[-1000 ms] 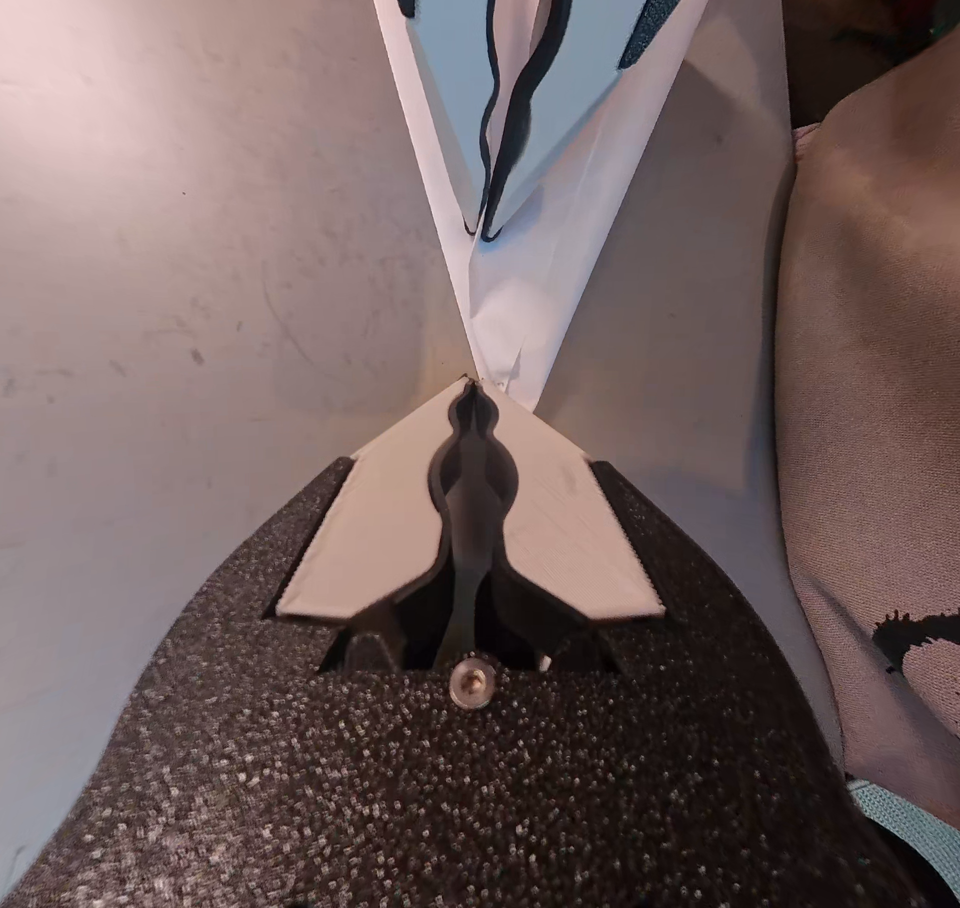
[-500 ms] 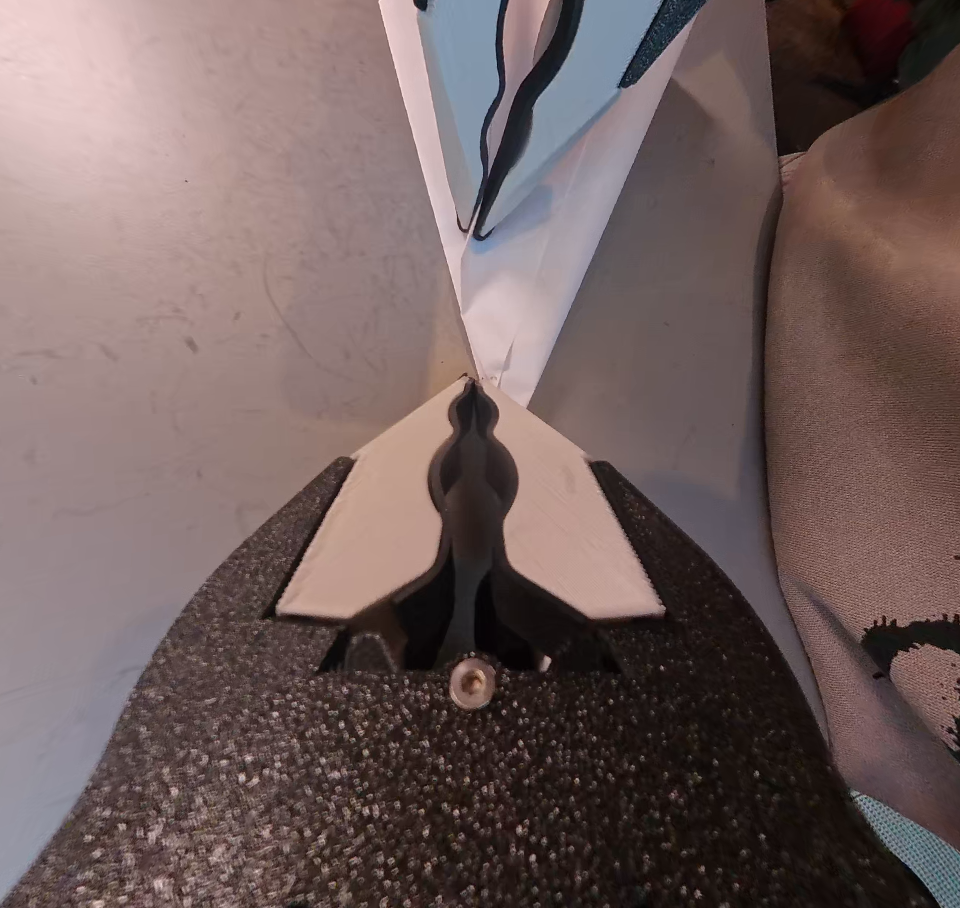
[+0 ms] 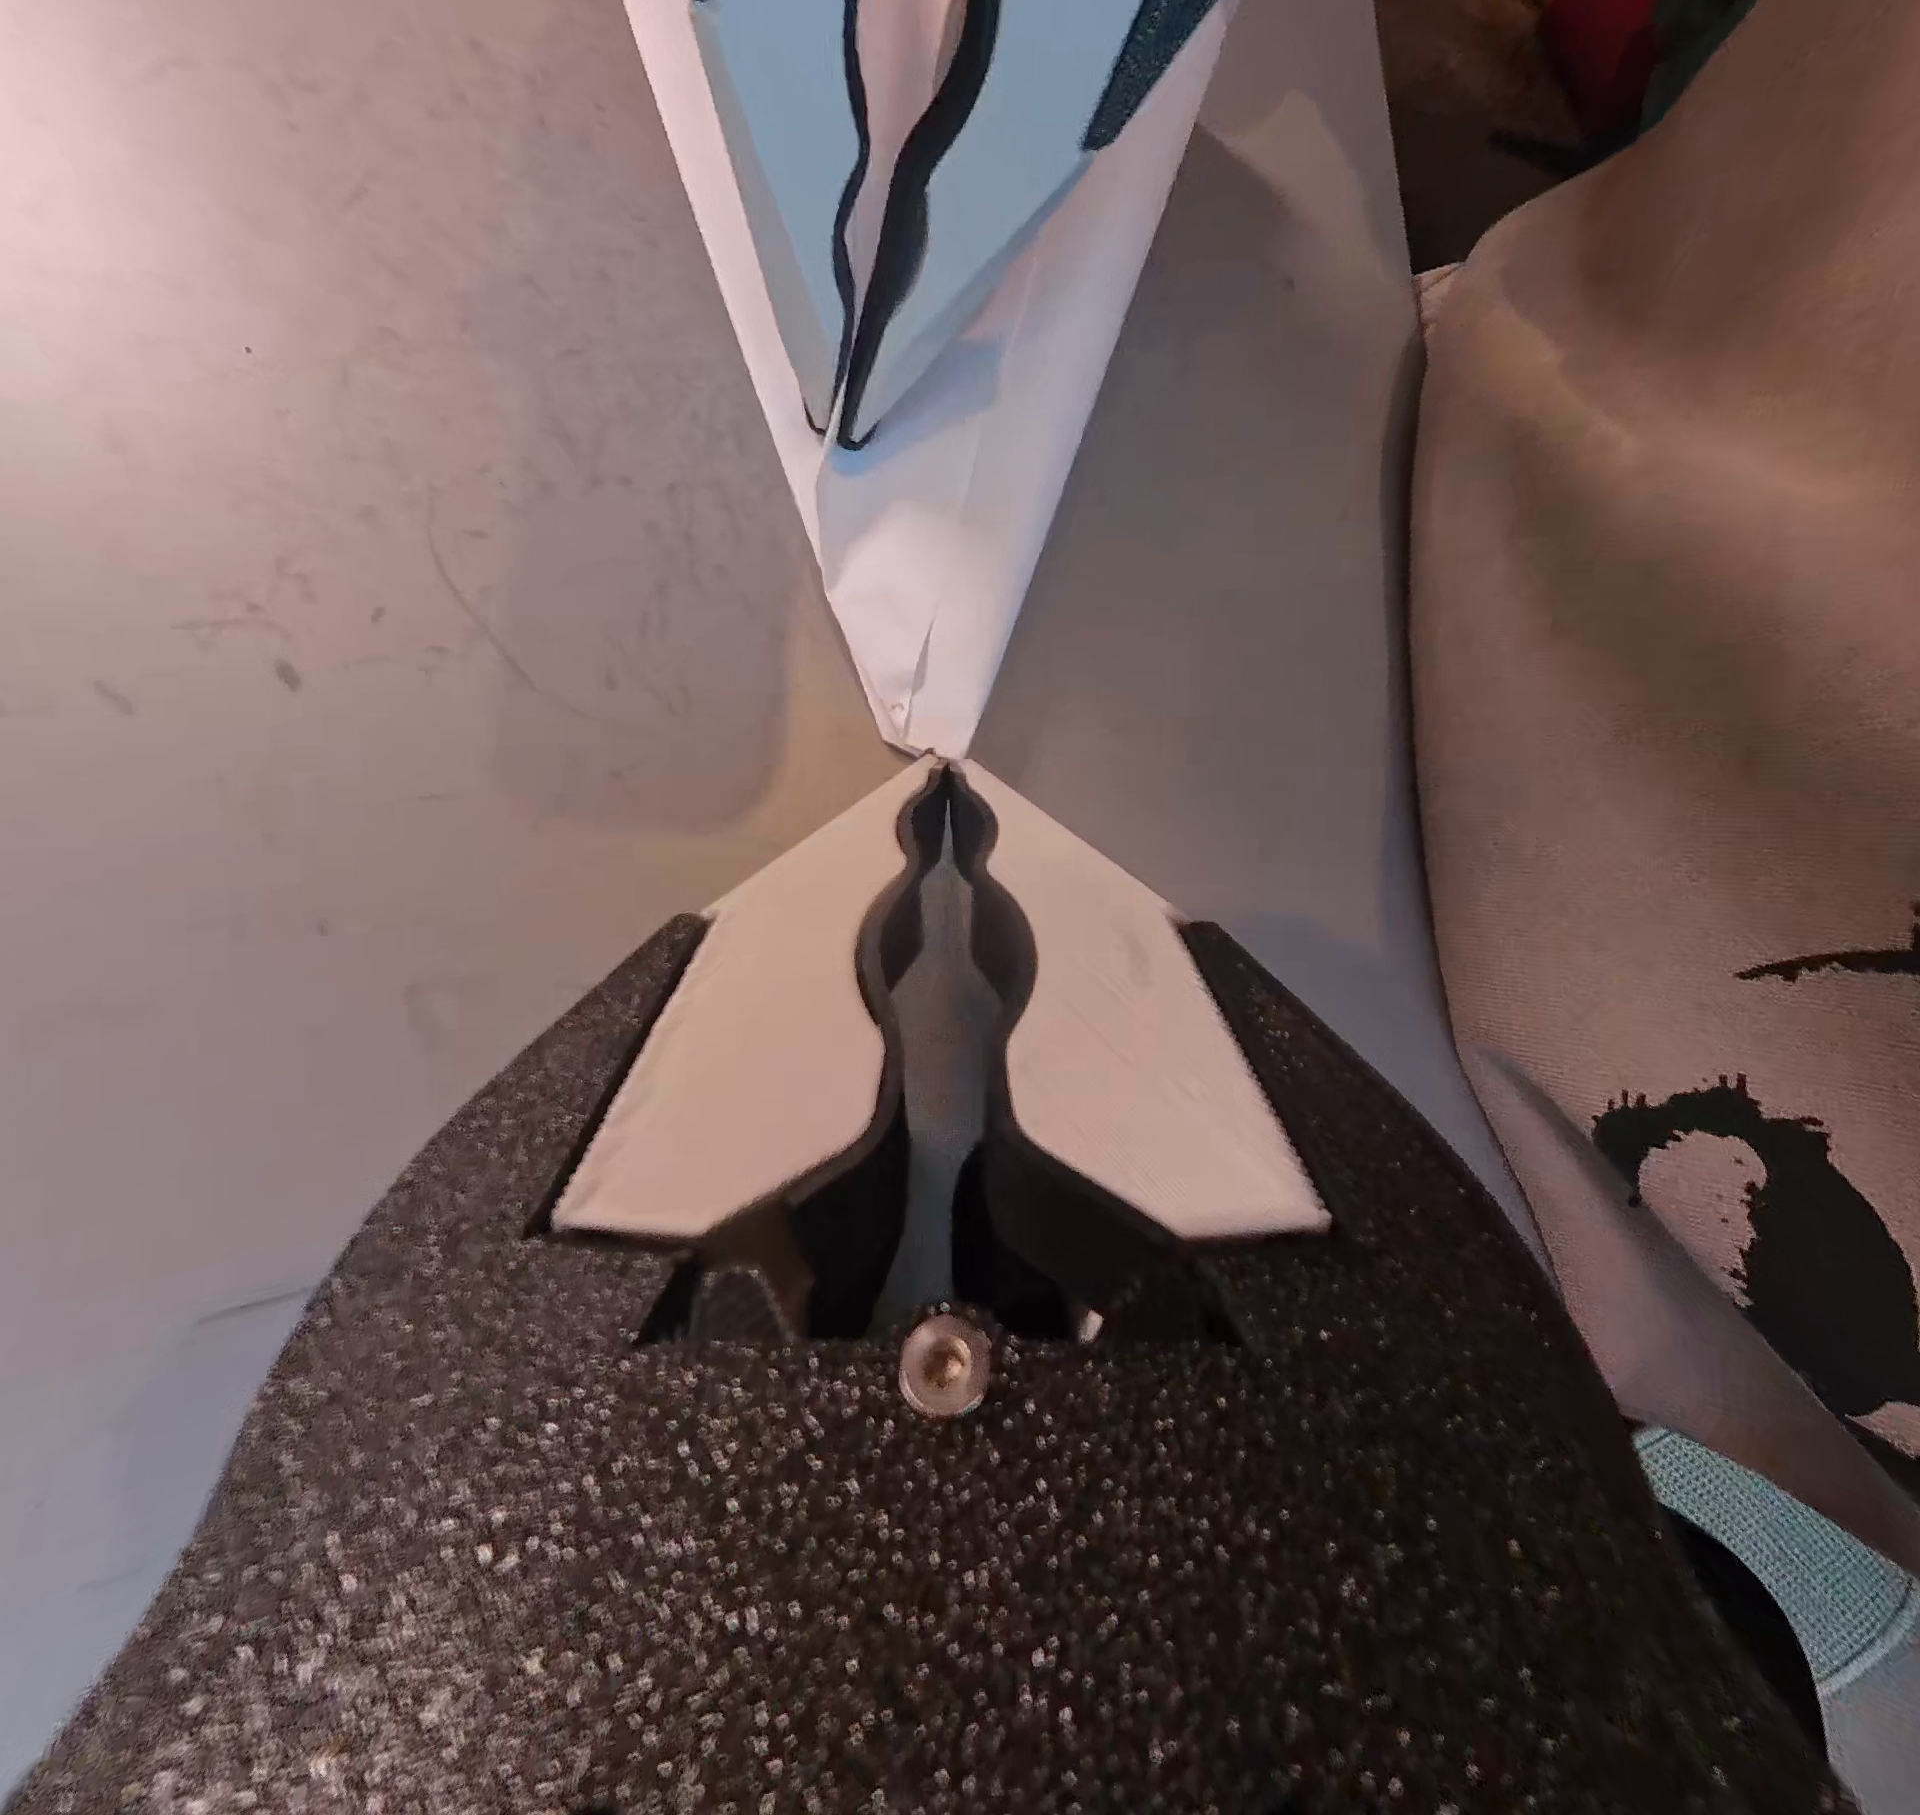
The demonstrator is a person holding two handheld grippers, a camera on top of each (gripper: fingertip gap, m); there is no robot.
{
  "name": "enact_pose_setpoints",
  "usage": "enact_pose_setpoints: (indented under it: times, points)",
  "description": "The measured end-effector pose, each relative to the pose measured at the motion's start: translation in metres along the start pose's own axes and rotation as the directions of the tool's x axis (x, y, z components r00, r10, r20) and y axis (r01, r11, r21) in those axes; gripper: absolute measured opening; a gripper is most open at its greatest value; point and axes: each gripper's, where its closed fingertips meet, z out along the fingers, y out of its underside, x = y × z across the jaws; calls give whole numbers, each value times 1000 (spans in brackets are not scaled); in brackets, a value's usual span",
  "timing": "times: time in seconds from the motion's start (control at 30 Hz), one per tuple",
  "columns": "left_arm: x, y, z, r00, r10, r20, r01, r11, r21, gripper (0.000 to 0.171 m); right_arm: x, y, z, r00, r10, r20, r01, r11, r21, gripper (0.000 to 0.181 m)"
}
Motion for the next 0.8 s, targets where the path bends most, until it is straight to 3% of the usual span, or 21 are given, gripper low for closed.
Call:
enact_pose_setpoints:
  times: [0.57,0.8]
  points:
    - [-5,0,9,991,32,127,-27,999,-47,0,2,-1,-2,999,38,2,-38,999,20,0]
    - [-15,-10,3,983,13,185,-18,999,27,0,2,-1,-1,998,64,15,-65,997,36,0]
